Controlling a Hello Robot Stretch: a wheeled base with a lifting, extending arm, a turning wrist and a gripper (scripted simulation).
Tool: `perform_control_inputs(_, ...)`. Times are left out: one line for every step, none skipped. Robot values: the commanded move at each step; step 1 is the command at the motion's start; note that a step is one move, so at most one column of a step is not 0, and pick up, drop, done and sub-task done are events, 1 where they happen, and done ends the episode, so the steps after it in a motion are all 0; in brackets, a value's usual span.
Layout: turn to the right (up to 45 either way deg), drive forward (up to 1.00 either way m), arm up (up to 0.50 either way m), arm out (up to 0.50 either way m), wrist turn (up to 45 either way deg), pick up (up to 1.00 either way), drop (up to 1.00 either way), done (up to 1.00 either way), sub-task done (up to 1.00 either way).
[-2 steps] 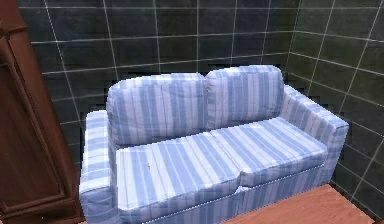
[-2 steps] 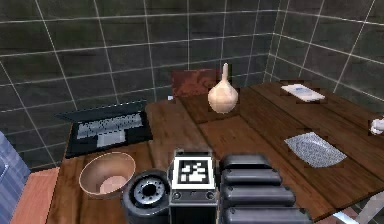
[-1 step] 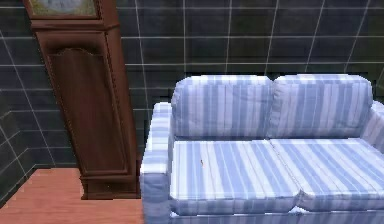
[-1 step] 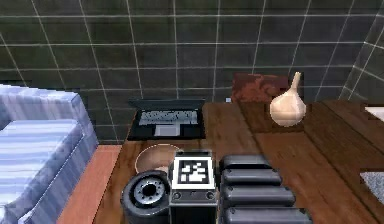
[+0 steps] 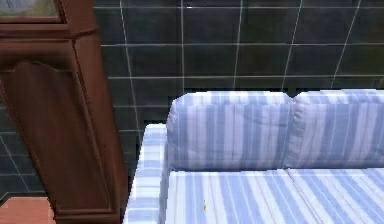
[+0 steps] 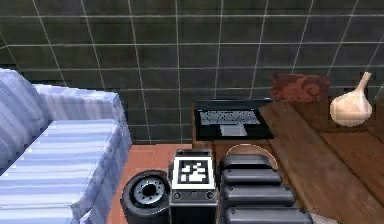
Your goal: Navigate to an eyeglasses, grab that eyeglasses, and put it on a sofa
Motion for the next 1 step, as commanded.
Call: perform_control_inputs(27.0, 0.00, 0.00, 0.00, 0.0, 0.00, 0.00, 0.00, 0.00)
